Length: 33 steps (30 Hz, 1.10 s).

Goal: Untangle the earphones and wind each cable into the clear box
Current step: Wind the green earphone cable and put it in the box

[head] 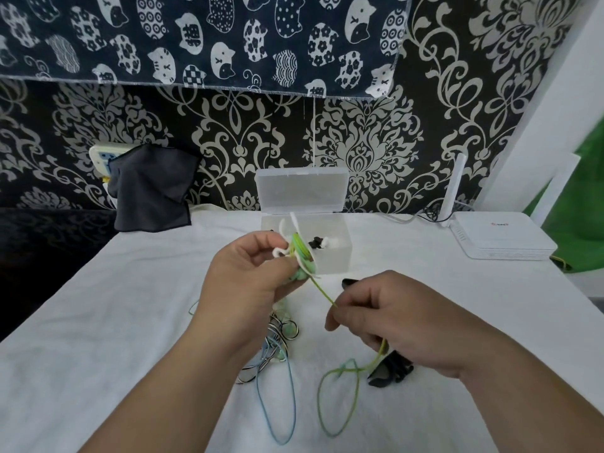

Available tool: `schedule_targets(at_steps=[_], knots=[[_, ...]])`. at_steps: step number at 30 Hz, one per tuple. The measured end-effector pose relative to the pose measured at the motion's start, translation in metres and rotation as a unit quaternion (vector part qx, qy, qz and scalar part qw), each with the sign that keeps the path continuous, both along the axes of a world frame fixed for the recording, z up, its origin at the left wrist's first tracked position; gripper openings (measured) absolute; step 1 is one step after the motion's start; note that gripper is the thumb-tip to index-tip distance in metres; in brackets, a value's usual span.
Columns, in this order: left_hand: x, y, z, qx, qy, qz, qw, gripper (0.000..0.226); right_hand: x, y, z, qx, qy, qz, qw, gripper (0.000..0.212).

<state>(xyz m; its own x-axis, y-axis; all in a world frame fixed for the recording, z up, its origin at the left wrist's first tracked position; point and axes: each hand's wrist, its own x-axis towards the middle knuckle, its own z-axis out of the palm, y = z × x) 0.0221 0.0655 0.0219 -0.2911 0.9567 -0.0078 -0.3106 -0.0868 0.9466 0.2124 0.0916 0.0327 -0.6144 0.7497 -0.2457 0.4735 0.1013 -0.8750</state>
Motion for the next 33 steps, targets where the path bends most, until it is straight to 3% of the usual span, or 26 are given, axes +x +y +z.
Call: schedule_targets(at_steps=[4,10,17,20,25,29,33], knots=[[-0.008,0.002,0.000,-0.010,0.040,0.052,0.998,0.027,0.008,0.003,0.005,-0.014,0.041,0.019,0.999,0.015],[-0.009,0.003,0.004,-0.017,0.015,0.057,0.998,0.027,0.018,0.010,0.004,-0.021,0.072,-0.034,0.997,0.023],[0.000,0.004,-0.002,-0.027,-0.012,0.054,0.998,0.026,0.009,-0.001,0.002,-0.045,0.013,0.080,0.996,0.021],[-0.003,0.003,-0.005,-0.026,0.049,0.063,0.996,0.027,0.010,0.000,0.006,-0.042,0.041,0.085,0.995,0.021],[-0.003,-0.004,-0.002,-0.032,0.229,0.053,0.971,0.021,0.013,0.000,0.015,-0.050,0.092,0.086,0.991,0.020],[0.003,-0.008,0.001,0.006,0.431,0.053,0.901,0.029,0.014,0.003,0.018,-0.007,0.131,0.034,0.991,0.021],[0.002,-0.007,-0.009,0.032,0.530,0.047,0.846,0.032,0.017,0.006,0.021,-0.014,0.199,-0.006,0.980,0.019]])
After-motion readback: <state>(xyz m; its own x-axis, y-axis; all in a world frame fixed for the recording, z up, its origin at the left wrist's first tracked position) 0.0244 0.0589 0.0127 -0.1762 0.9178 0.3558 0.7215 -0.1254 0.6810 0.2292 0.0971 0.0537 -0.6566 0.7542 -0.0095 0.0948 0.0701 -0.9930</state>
